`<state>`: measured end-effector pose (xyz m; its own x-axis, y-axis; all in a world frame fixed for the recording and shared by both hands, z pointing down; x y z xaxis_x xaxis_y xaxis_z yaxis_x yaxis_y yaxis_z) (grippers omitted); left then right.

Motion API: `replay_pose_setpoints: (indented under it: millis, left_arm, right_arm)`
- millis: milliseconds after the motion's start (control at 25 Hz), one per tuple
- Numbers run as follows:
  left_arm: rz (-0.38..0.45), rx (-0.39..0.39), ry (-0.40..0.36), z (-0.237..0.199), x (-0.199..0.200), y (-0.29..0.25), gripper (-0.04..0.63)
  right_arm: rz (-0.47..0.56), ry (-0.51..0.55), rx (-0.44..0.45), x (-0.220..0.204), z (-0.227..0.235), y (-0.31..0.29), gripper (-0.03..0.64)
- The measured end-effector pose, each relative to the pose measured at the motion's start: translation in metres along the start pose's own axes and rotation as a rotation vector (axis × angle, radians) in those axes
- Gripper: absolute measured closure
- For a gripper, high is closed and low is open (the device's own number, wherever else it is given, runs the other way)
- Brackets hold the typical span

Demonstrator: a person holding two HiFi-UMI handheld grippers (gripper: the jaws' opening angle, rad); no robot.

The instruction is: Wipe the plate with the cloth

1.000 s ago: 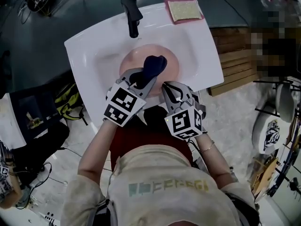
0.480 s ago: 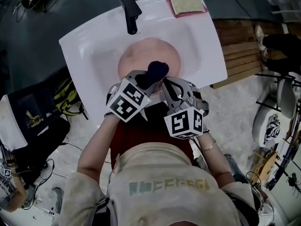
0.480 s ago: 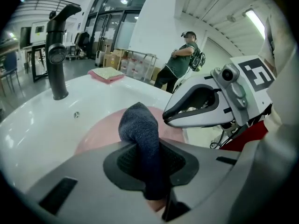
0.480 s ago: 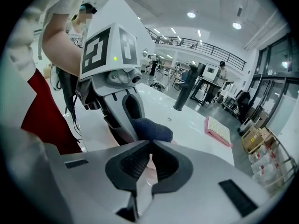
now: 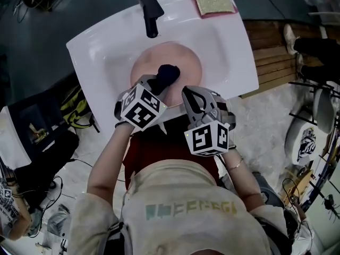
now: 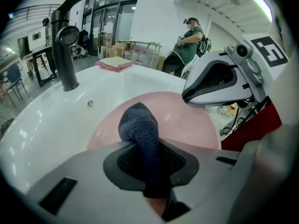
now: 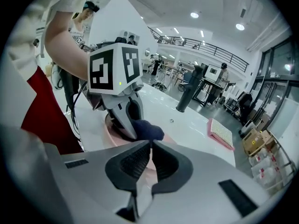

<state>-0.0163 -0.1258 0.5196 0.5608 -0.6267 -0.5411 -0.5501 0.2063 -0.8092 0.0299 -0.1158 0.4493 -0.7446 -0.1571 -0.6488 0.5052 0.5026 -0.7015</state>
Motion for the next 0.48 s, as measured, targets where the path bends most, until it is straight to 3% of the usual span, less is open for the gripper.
replay_pose_setpoints:
  millis: [480]
  left_arm:
    - [-0.042,0.023,0.092,-0.041,-0.011,-0.010,0.515]
  right_arm:
    - [0.004,0.021,0.008,0.004,0.002,-0.003,0.578]
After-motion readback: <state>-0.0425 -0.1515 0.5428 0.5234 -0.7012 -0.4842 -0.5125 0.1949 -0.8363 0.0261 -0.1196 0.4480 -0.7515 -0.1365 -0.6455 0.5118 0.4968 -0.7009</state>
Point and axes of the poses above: the fingertips, and each gripper's own axes: y backward along the fingers, z to its right, x out of its top, the point moved 1 cm from there along y, backward along the fingers, and after that the axes turned 2 degrees about -x, right-handed, at the moved point
